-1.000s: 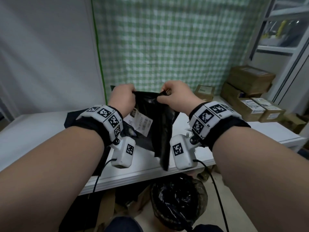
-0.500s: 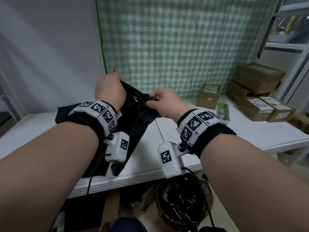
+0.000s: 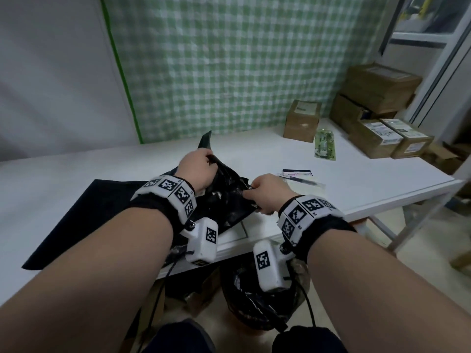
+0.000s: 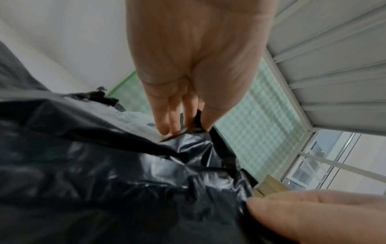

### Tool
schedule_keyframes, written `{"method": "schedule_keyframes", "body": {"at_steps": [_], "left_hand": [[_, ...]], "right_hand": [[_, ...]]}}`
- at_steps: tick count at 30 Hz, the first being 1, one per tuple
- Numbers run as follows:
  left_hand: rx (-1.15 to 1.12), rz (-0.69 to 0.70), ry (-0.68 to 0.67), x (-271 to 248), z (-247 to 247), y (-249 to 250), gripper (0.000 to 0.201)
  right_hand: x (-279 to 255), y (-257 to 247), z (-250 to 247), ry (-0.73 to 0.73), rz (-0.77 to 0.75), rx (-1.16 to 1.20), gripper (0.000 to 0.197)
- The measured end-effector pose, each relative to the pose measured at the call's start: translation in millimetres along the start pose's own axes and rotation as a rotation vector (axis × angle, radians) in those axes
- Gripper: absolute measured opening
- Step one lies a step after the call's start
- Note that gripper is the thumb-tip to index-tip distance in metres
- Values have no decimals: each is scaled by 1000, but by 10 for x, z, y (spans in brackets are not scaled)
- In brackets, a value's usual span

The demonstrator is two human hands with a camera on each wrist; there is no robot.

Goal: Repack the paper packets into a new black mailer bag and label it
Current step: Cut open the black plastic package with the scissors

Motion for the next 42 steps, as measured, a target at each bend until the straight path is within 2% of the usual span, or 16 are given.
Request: {"method": "schedule_keyframes", "body": {"at_steps": [3,6,8,10,15,17,19,24,27,29,31,34,37,39,40,42], "left_hand": [[-30,-27,-171,-7,366,-54,51],[31,-3,-286,-67,639,-79,57],[88,3,-344,-112,788,-104,74],[152,-4,-396,-175,917,-130,85],[434,56,-563,-392,1242,-225,77],[564,55,-608,-455,1344,-342,81],[608,55,-613,-488,1398,-409,85],[556,51,-613,-499,1422,-482,87],[554,48,-594,-479,1375,-532,88],[555,39,-559,-455,1309,-569,87],[572,39,-501,-445,1230,-574,86],[586,87,-369,-452,1122,-482,78],[463,178,-245,-508,995,-315,52],[364,228,-250,-608,969,-245,32],[331,241,-267,-666,972,-234,29],[300,260,-292,-761,987,-238,36]], "right_hand": [[96,331,-25,66,89,-43,38],[132,573,-49,109,147,-136,31],[142,679,-5,78,181,-207,22],[183,746,67,60,194,-244,22],[231,835,146,79,236,-285,17],[239,866,142,82,232,-329,25],[202,896,113,104,256,-341,22],[93,877,54,127,264,-408,9],[35,861,43,109,270,-415,29],[-6,847,38,129,258,-375,25],[-54,820,18,180,230,-269,18],[-114,837,-11,266,209,29,21],[-172,880,47,243,224,157,25],[-227,925,141,203,256,240,28],[-270,944,203,185,271,316,30],[-360,959,321,161,279,474,35]]}}
Point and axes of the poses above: each hand's wrist, its own x-axis towards the middle knuckle, its own z-axis out of the palm, y = z × x, the point moved 10 cm from there along x, towards the middle knuckle, and after that the axes turned 5 degrees about -z, right-handed, at the moved point
